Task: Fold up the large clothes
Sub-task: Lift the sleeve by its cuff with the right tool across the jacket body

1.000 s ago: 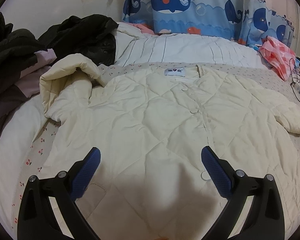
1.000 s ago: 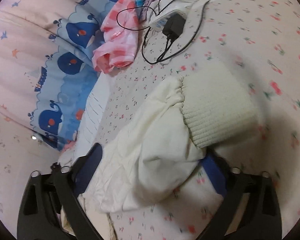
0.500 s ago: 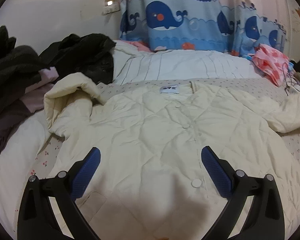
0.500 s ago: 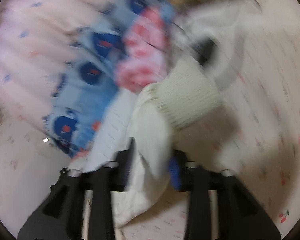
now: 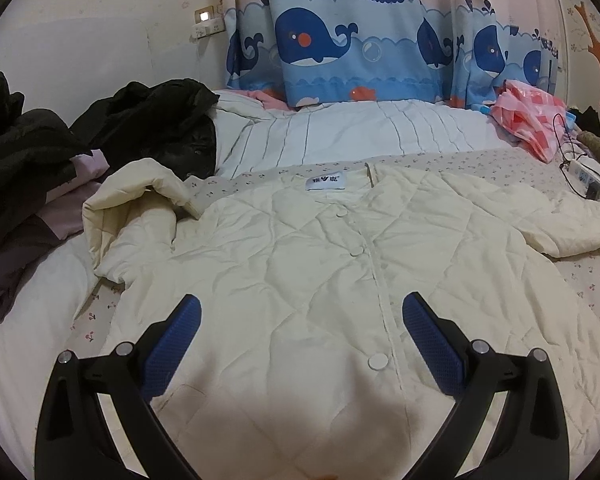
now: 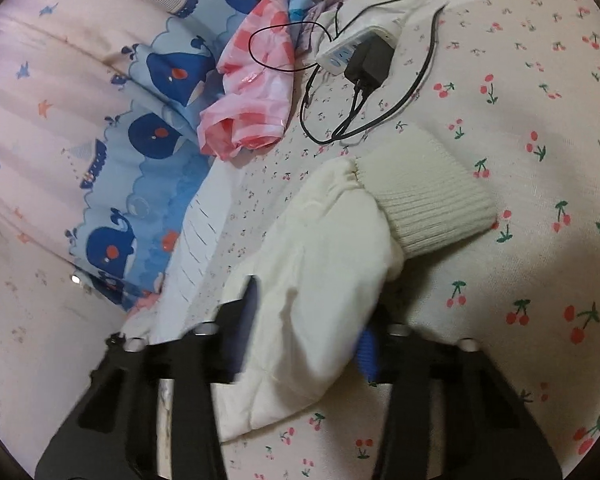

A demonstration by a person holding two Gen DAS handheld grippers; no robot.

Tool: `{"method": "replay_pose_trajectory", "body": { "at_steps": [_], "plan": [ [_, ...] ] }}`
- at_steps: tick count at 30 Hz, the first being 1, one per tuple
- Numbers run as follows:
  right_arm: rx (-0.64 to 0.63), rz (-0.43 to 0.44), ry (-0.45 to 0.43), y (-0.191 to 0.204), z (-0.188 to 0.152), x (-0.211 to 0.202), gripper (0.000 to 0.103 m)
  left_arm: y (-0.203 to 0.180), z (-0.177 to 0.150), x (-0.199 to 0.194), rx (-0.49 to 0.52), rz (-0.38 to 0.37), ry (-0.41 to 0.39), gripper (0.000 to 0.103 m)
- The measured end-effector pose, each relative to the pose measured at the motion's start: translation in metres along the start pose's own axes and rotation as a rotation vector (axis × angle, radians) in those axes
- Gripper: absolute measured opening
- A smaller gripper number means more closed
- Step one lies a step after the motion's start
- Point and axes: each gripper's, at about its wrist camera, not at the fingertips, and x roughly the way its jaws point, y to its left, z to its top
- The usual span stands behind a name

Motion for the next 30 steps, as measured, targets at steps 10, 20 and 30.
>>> {"method": "replay_pose_trajectory", "body": {
  "at_steps": [10,20,30],
  "plan": [
    [0.112,0.01,-0.049,-0.026,-0.002,-0.008,0.044,0.0,-0.001,-0.001,-0.012,-0.025,0.004,0.097],
    [0.039,-0.005,-0.014,-0.015,0.003,-0.002,0.013,0.004,0.0,0.0,-0.043,-0.052,0.016,0.097],
    [0.004,-0.012,-0.039,0.023,0.01,0.003,0.009,0.006,-0.003,0.012,-0.03,-0.009,0.081,0.097]
  ]
}}
